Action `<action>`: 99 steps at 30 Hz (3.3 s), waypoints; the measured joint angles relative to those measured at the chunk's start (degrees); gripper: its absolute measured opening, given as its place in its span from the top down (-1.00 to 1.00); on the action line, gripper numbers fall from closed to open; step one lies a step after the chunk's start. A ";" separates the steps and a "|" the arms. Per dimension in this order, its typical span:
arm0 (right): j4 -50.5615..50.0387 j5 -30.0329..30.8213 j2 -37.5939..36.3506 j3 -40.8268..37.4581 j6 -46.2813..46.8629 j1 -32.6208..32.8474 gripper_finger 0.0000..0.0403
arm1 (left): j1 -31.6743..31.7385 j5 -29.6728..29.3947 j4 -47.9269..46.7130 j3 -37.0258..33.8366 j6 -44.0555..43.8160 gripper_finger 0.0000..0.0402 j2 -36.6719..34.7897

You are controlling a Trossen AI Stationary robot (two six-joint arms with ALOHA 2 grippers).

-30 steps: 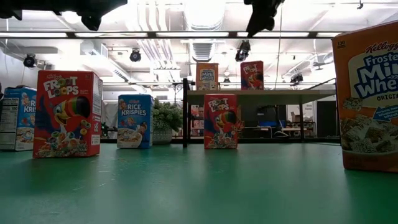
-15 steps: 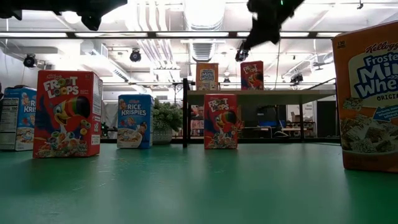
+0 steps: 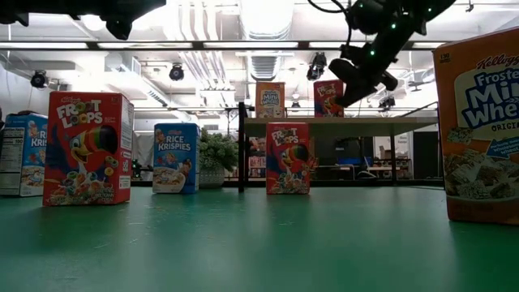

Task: Stack cereal on shelf
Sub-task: Put the bottom right red cereal box on the shelf

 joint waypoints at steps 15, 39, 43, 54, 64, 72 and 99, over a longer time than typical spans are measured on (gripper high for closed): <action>8.79 -0.97 0.04 -1.66 -3.94 -3.30 0.96 | -0.01 -0.01 0.05 0.00 0.56 0.82 0.00; 19.33 -6.41 8.39 -3.01 -1.49 -2.48 0.96 | -0.02 0.00 0.08 0.00 0.61 0.82 0.00; 19.42 -6.10 8.28 -3.01 -1.97 -2.48 0.96 | -0.01 0.00 0.08 0.00 0.61 0.82 0.00; 12.55 -2.75 6.34 -2.97 -0.92 -2.46 0.96 | -0.02 0.00 0.08 0.00 0.61 0.82 0.00; 13.16 -2.12 6.40 -2.97 -1.65 -2.46 0.96 | 0.00 -0.02 0.06 0.00 0.61 0.82 0.00; 5.23 0.54 6.32 -2.99 0.50 -2.70 0.96 | 0.00 -0.02 -0.13 0.00 0.61 0.82 0.00; 10.35 -2.07 6.24 -2.77 1.71 -4.10 0.96 | 0.00 -0.02 -0.38 0.00 1.49 0.82 -0.02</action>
